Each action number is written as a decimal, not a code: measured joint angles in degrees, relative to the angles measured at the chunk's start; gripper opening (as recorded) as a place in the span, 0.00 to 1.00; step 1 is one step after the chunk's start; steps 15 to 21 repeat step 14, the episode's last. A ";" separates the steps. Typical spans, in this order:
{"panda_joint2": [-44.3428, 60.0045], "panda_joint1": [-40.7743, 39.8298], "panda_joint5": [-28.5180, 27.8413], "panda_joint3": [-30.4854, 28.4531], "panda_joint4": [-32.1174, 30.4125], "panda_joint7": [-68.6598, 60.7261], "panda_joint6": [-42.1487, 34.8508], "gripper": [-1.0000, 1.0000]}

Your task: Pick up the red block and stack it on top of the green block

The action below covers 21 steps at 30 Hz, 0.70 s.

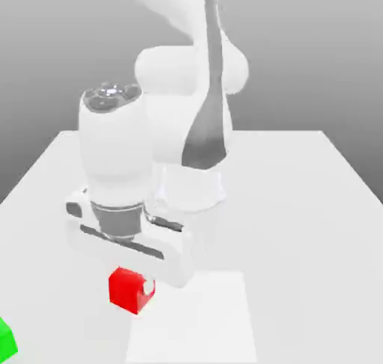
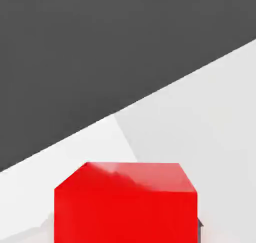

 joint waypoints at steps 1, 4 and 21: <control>1.18 -0.95 0.68 -1.15 2.09 1.85 -1.01 0.00; 4.81 -3.97 2.93 -4.65 8.37 7.30 -4.09 0.00; 16.25 -9.93 9.59 -5.81 16.25 10.99 -1.56 1.00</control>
